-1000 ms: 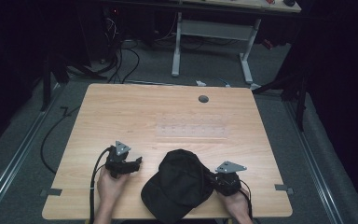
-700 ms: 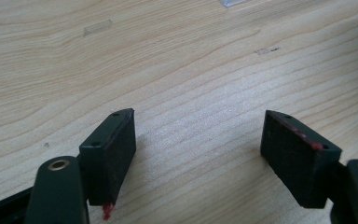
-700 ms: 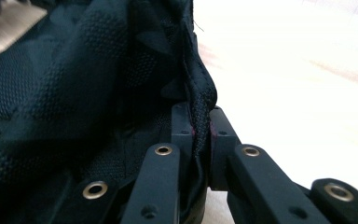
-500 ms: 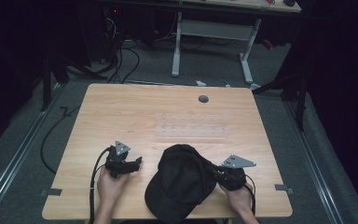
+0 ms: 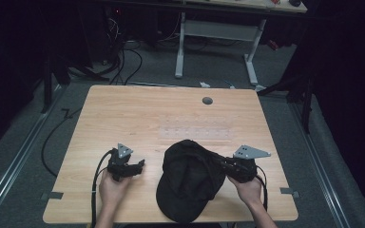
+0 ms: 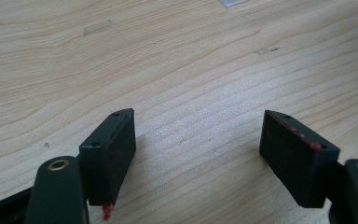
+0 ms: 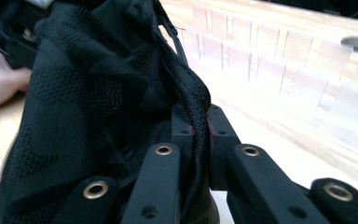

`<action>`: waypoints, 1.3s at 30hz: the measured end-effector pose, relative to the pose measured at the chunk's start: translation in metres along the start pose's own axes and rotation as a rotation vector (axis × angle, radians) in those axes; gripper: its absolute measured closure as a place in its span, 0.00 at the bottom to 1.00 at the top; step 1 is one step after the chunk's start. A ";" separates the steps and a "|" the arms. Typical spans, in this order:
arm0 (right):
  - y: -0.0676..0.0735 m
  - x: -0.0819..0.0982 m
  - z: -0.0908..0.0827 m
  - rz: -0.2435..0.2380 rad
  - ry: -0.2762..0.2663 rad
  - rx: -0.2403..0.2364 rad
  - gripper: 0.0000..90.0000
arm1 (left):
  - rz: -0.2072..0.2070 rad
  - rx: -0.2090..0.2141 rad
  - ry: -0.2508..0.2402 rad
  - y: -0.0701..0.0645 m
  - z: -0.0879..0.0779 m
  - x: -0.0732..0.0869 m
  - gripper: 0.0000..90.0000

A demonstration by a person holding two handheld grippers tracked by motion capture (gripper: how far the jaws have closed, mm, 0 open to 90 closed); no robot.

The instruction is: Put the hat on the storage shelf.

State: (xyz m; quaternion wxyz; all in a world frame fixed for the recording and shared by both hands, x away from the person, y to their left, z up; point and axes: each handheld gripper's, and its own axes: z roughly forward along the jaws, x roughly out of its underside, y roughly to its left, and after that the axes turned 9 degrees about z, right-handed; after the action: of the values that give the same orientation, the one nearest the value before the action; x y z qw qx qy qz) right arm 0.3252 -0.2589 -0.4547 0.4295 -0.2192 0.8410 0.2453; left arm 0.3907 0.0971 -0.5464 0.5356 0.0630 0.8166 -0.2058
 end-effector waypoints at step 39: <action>0.009 -0.079 -0.024 -0.161 -0.107 -0.059 0.94 | -0.016 0.076 0.046 -0.006 0.000 -0.002 0.21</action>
State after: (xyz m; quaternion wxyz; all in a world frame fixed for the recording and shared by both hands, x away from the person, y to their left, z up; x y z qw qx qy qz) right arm 0.3473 -0.2536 -0.3749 0.4853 -0.2853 0.7890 0.2461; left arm 0.3898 0.0920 -0.5434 0.5121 0.0815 0.8209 -0.2392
